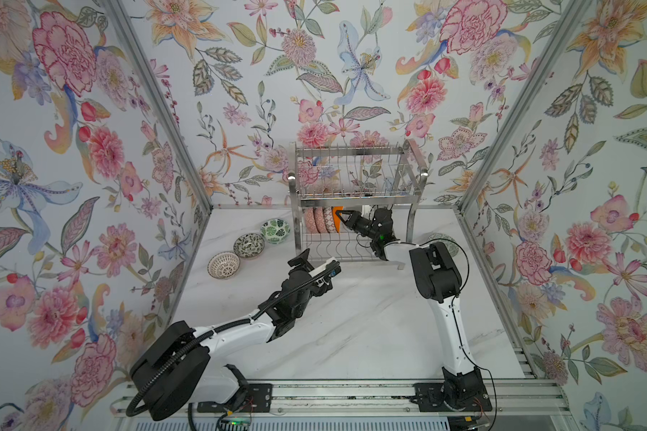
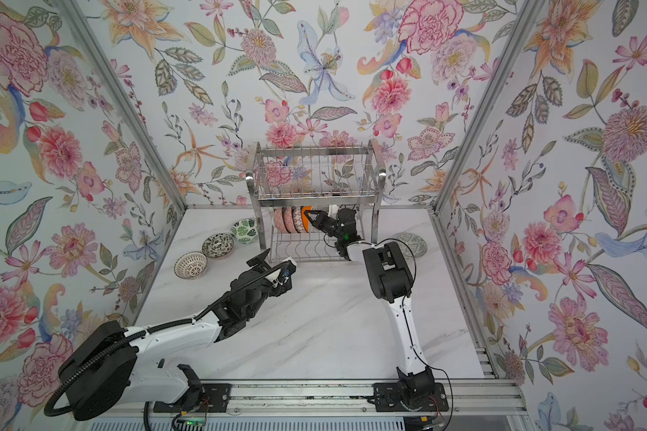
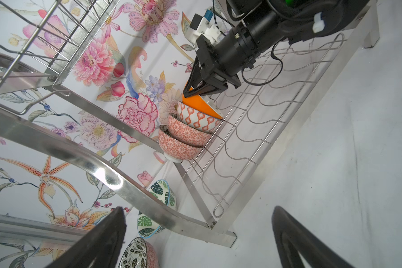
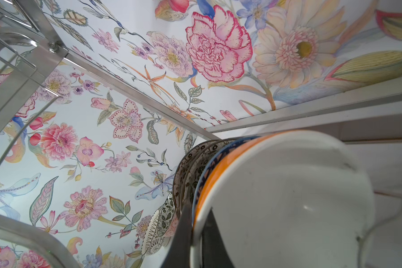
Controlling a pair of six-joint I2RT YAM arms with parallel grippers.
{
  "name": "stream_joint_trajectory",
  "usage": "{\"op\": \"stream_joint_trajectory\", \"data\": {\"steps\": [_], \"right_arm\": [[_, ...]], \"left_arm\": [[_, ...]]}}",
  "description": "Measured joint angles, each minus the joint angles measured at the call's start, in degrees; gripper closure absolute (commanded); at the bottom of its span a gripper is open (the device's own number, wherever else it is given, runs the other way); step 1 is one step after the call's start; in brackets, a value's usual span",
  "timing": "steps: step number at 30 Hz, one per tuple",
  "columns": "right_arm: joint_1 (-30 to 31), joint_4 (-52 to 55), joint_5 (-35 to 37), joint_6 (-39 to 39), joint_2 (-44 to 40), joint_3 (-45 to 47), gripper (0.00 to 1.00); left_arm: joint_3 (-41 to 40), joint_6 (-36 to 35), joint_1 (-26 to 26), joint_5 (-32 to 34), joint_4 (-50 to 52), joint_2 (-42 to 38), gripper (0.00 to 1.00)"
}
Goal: Load bowls into a dish rack
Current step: Place the bowl in the dish rack.
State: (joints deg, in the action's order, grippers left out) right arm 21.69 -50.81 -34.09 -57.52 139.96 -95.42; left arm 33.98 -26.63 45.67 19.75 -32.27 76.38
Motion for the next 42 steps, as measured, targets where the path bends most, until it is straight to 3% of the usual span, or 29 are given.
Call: {"op": "stream_joint_trajectory", "data": {"steps": [42], "right_arm": [[-0.52, 2.16, -0.02, 0.00, 0.09, -0.17, 0.82]], "left_arm": [[0.00, 0.00, 0.11, -0.02, 0.00, 0.00, 0.01]]}}
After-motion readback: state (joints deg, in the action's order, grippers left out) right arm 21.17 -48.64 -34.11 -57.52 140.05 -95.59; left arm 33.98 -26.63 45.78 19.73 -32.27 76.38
